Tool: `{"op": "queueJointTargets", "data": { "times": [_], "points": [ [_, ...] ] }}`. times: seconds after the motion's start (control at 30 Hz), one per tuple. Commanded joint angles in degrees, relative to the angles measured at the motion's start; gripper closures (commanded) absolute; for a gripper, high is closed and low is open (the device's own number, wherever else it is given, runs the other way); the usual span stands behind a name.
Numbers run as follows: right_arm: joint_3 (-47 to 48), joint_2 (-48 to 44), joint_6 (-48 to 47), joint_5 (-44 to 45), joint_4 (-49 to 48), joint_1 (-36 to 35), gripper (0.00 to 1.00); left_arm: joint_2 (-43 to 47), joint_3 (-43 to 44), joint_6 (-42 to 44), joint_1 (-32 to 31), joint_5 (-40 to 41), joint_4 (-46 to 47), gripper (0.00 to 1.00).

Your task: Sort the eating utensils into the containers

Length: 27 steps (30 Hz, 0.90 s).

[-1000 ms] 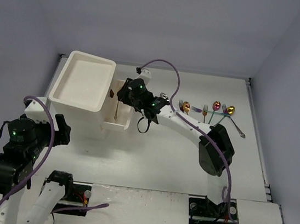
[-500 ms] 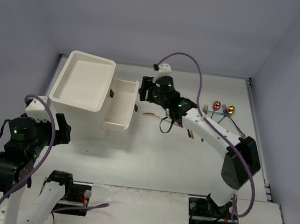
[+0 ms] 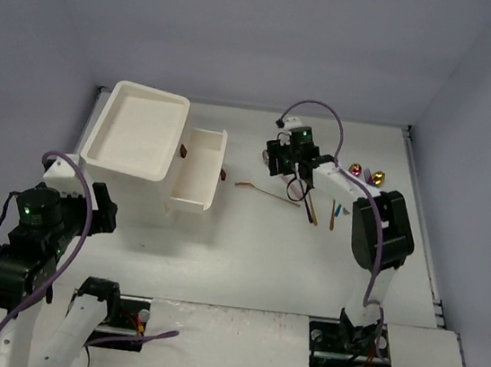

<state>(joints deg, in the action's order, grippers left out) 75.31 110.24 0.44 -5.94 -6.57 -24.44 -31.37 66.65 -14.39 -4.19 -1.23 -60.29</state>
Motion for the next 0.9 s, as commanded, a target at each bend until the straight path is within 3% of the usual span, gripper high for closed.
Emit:
{"op": "queueJointTargets", "data": {
  "times": [0.0, 0.37, 0.63, 0.8, 0.87],
  "points": [
    [5.78, 3.86, -2.98, -1.30, -1.25, 1.27, 0.43, -2.56, 1.74, -0.55, -0.21, -0.08, 2.02, 0.31],
    [6.09, 9.95, -3.43, -2.20, -1.25, 2.03, 0.45, -3.17, 1.73, -0.46, -0.20, -0.43, 2.02, 0.31],
    [5.66, 9.56, -4.04, -3.62, -1.25, 2.11, 0.87, -3.53, 1.73, -0.37, -0.21, -0.61, 2.02, 0.31],
    [7.34, 6.66, -6.01, -1.46, -0.88, 2.03, 0.99, -3.34, 1.73, -0.37, -0.21, -0.54, 2.02, 0.31],
    [7.97, 4.97, -7.36, -0.35, -0.33, 2.03, 1.00, -3.32, 1.73, -0.37, -0.21, -0.61, 2.02, 0.31]
  ]
}}
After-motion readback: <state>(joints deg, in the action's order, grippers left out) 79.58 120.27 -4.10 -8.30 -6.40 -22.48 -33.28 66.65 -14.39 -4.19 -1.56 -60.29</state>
